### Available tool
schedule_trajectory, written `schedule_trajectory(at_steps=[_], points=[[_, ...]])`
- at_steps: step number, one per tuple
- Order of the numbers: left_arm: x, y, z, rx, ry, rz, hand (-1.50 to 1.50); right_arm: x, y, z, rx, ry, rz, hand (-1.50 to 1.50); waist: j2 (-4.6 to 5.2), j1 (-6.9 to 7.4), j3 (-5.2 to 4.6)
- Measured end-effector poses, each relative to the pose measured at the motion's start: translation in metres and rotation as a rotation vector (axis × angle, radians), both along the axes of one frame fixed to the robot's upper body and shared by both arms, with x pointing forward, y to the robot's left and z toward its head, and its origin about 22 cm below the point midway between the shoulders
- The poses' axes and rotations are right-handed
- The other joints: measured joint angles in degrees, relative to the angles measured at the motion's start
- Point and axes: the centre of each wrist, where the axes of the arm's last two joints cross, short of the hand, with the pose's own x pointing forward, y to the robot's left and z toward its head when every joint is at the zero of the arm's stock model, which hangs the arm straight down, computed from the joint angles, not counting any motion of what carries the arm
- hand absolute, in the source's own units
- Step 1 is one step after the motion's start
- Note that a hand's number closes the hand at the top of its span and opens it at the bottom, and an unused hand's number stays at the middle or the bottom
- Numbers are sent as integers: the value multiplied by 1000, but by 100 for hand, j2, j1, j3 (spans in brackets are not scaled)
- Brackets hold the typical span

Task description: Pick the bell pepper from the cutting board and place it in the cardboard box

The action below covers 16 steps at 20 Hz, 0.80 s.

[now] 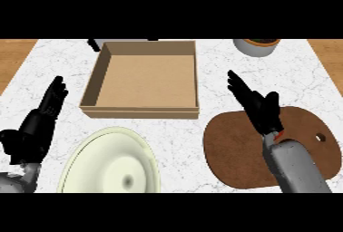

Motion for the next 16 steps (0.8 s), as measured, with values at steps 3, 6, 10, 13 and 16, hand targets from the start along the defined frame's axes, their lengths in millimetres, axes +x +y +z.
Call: schedule_trajectory(at_steps=[3, 6, 10, 13, 16], points=[[-1, 15, 1, 61, 13, 47, 0, 1, -18, 5, 42, -25, 104, -150, 98, 22, -78], [-1, 39, -7, 149, 52, 131, 0, 5, -43, 16, 90, -61, 279, -150, 182, 54, -107], [-7, 53, -19, 190, 120, 176, 0, 11, -61, 70, -221, -278, 482, -150, 156, 114, -143], [-8, 59, -25, 203, 146, 201, 0, 6, -100, 54, -178, -291, 553, -150, 255, 112, -124], [-6, 60, -26, 214, 153, 207, 0, 3, -134, 41, -102, -298, 560, -150, 302, 150, -112]])
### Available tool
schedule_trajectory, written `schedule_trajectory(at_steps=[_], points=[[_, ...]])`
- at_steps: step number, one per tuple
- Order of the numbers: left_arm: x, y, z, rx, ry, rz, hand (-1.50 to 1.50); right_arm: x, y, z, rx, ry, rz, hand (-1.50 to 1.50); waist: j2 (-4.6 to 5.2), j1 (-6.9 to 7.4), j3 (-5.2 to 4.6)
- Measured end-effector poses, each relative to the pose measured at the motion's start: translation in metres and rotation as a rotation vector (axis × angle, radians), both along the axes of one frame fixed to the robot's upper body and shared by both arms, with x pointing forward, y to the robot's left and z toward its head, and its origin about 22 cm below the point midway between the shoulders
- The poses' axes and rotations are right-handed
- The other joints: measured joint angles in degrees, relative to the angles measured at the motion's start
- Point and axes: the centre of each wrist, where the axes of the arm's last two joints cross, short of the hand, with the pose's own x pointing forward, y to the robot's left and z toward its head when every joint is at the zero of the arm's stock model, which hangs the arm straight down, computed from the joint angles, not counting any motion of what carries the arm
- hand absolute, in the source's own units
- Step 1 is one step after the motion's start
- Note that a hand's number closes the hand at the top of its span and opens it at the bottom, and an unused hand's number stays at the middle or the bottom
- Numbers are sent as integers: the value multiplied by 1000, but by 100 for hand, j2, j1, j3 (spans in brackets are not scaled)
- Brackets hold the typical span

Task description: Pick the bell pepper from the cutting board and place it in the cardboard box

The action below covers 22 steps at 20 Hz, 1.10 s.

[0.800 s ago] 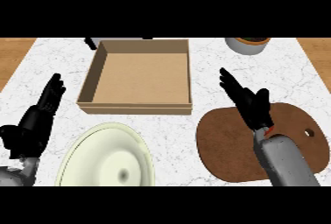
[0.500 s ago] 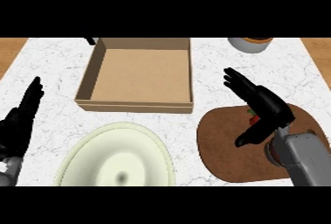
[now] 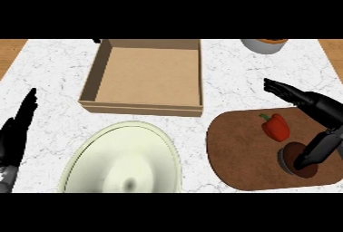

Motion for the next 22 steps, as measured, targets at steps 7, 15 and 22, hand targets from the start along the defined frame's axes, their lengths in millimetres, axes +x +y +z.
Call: schedule_trajectory(at_steps=[7, 15, 22], points=[[7, 2, -5, 6, 2, -10, 0, 7, -32, 24, -137, -178, -25, -150, 37, 120, 0], [20, 0, -4, 20, 2, -24, 0, 19, -28, 46, -534, -347, 132, -150, 36, 241, -24], [24, -2, -12, 21, 14, -18, 0, 34, -16, 35, -795, -386, 304, -150, -12, 205, -37]])
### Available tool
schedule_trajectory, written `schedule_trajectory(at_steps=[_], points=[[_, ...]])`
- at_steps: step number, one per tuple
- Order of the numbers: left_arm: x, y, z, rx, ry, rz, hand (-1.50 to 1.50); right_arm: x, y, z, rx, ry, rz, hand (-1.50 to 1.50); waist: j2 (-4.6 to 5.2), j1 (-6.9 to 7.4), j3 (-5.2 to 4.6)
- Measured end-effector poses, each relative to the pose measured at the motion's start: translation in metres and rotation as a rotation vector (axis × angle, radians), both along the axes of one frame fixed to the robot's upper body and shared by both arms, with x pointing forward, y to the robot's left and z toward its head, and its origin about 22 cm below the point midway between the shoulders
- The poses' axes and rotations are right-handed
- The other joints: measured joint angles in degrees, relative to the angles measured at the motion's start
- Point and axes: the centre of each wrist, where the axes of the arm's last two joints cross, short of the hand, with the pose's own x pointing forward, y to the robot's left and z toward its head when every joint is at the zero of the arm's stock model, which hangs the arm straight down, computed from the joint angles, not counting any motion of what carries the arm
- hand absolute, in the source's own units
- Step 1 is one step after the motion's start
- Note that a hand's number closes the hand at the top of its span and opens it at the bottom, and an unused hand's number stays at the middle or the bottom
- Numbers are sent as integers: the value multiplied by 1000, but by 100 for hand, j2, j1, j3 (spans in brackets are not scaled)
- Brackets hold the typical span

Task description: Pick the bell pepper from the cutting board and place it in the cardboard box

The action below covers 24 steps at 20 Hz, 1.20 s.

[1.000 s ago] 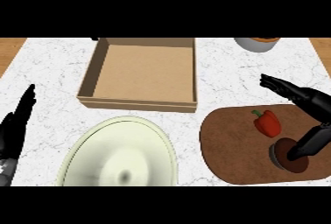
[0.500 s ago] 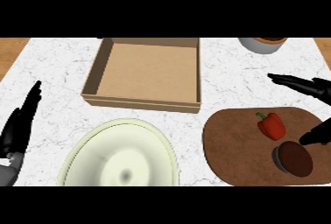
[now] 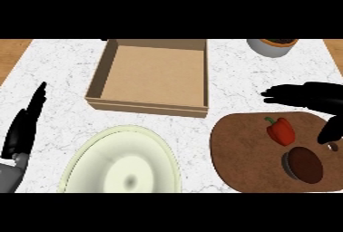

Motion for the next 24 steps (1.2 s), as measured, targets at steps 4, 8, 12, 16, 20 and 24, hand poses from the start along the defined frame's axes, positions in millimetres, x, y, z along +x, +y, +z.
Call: schedule_trajectory(at_steps=[4, 8, 12, 16, 20, 24], points=[[0, 0, 0, -2, 5, 4, 0, 12, 6, -11, -94, 12, 37, -150, -33, -58, -3], [1, 2, -3, 2, 4, 21, 0, 26, 17, -23, -145, 10, 65, -150, -51, -118, -6], [1, 9, -6, -2, 7, 29, 0, 35, 23, -36, -168, 13, 84, -150, -58, -162, -6], [-6, 10, -9, 2, 4, 31, 0, 39, 28, -47, -178, 23, 95, -150, -77, -195, -6], [-8, 19, -11, 1, 9, 39, 0, 40, 28, -50, -172, 27, 104, -150, -84, -225, -8], [-9, 15, -13, -1, 15, 41, 0, 39, 31, -54, -165, 36, 133, -150, -92, -251, -8]])
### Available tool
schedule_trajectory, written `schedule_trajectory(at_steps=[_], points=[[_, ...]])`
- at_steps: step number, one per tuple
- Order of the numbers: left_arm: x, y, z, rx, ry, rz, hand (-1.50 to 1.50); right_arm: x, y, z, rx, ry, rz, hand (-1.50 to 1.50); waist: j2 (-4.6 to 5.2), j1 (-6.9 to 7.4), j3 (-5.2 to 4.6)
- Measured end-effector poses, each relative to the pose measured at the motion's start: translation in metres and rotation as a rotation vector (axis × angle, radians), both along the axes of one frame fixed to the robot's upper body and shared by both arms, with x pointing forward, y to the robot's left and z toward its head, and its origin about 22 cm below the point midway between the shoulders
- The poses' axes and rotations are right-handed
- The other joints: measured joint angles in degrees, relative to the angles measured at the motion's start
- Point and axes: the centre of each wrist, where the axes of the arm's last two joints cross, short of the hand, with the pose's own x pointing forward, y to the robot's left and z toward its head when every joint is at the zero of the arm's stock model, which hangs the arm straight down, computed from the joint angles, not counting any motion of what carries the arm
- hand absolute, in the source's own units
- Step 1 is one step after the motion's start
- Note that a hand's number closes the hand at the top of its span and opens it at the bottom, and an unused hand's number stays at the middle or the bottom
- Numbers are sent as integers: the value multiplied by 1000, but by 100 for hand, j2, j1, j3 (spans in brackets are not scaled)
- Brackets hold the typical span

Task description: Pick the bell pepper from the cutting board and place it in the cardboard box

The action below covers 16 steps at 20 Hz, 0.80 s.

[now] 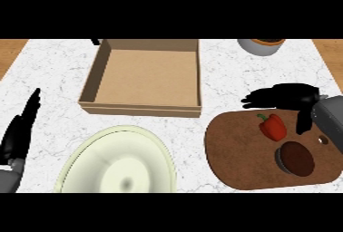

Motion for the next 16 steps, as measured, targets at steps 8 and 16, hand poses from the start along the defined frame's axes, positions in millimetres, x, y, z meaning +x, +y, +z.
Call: schedule_trajectory(at_steps=[8, 16], points=[[-3, 10, -1, 5, 1, 12, 0, -9, 8, 0, 35, 3, 56, -150, -24, -65, -4], [-1, 5, 3, 5, 2, 4, 0, -20, 10, -13, -58, 14, 62, -150, -22, -56, -5]])
